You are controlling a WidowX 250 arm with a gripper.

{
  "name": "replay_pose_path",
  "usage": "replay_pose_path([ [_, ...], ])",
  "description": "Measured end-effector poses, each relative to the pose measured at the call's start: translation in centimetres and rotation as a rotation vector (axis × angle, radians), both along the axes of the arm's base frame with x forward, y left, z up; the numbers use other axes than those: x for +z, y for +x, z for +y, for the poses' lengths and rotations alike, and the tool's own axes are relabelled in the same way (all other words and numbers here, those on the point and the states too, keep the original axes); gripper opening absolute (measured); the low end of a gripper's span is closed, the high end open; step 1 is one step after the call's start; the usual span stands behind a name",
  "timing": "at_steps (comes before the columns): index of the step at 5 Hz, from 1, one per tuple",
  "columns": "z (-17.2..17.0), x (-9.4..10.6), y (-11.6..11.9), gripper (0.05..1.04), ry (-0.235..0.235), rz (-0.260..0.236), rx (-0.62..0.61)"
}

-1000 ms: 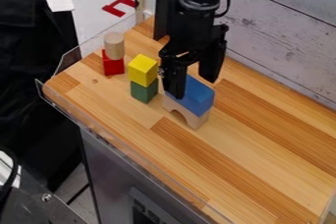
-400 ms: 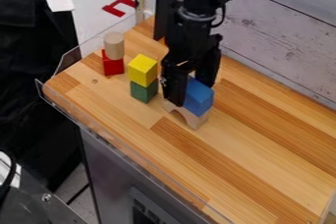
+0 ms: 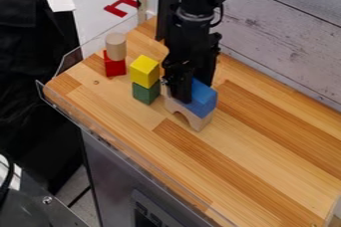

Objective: Take the rectangular block and place it on top of the cube and cylinder

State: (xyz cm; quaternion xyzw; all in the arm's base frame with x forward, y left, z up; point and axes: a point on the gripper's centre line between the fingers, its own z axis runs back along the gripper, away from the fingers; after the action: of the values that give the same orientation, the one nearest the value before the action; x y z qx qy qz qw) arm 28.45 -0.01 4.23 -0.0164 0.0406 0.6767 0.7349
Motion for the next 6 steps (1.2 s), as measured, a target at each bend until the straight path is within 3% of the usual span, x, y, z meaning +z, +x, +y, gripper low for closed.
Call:
replay_pose_path([
  [1,0.4,1.1,-0.4,0.568,0.012,-0.015,-0.004],
  [3,1.8,5.9,-1.0,0.567,0.053,-0.149,0.01],
  [5,5.7,6.8,-1.7,0.567,0.061,-0.174,0.078],
  [6,7.0,6.7,-2.1,0.568,0.064,-0.155,0.074],
])
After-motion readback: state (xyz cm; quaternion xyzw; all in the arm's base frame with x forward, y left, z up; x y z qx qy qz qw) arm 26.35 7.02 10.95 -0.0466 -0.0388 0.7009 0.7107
